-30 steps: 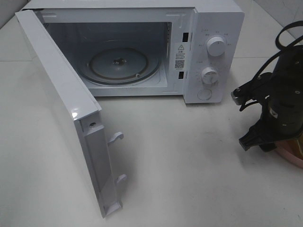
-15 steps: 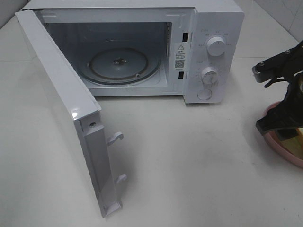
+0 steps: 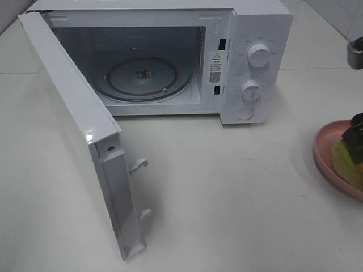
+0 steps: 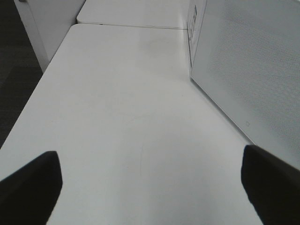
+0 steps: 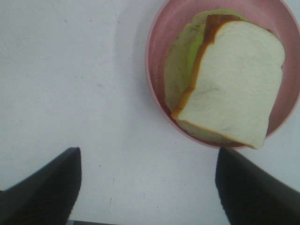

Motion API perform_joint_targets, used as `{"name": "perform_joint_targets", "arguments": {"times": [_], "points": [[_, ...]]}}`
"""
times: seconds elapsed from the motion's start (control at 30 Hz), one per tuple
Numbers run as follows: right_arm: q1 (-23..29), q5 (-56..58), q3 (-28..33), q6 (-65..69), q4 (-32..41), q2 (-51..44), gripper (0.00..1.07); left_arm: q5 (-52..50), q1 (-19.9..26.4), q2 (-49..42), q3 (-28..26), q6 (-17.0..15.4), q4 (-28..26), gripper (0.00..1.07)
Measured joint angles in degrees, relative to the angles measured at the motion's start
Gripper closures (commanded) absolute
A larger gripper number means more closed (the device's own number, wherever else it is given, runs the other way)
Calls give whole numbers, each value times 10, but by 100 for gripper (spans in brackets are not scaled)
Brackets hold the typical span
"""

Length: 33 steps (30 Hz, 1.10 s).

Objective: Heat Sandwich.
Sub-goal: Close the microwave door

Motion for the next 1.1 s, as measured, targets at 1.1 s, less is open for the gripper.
{"name": "perform_joint_targets", "arguments": {"times": [1.1], "points": [[-30,69,103,-66,42,-419,31,0,0,0,0,0,0,9]]}}
